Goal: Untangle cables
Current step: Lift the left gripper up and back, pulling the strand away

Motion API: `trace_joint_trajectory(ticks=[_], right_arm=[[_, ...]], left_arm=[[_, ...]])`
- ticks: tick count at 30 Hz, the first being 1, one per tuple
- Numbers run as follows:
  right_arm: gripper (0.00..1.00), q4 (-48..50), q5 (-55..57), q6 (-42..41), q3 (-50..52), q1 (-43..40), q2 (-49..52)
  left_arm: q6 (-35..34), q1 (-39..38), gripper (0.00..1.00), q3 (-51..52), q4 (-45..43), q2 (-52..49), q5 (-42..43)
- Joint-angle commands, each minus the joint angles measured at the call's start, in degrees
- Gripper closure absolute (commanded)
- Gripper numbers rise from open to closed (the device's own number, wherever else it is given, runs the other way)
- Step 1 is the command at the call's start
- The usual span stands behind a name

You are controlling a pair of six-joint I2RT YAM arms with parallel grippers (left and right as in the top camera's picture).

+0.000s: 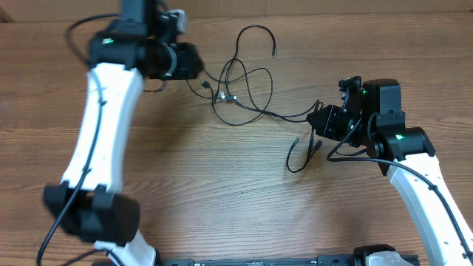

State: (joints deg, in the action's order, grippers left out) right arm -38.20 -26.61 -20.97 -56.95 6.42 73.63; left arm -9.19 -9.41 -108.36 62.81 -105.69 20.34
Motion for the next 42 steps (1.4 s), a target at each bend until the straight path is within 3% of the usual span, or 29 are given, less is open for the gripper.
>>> trace_joint_trajectory(ticks=[1,10,18,27,28,29,31,42], right_arm=[[0.96,0.26,0.26,0.24,-1.25,-0.04,-0.81],[0.96,-0.42,0.26,0.24,-1.25,-0.04,-0.81],[0.96,-0.87,1.20,0.24,-1.25,-0.04,-0.81],[0.96,-4.96,7.50,0.22,-1.25,-0.04,-0.79],[0.96,-5.33,7.98,0.22,-1.25,-0.04,-0.79],[0.96,-6.21,8.94,0.20,-1.20,-0.04,-0.79],[0.96,-7.17,9.33,0.22,-1.18,-0.04,-0.79],[0.96,-8.52,10.54,0.22,-1.18,-0.04,-0.79]], left_arm=[[0.46,-5.01,0.53,0.61,-2.19,-5.86,4.33],[0.44,-15.10,0.49,0.61,-13.81,-15.17,6.19],[-0.26,-19.82,0.48,0.61,-18.10,-21.31,-8.55],[-0.26,-21.94,0.45,0.61,-20.09,-25.14,-8.70],[-0.26,-22.05,0.47,0.61,-20.15,-25.14,-8.70],[-0.26,-22.14,0.56,0.61,-20.57,-25.14,-8.66],[-0.24,-22.12,0.94,0.50,-20.96,-25.03,-7.93],[-0.24,-17.77,0.96,-11.21,-15.89,-15.28,-2.27]])
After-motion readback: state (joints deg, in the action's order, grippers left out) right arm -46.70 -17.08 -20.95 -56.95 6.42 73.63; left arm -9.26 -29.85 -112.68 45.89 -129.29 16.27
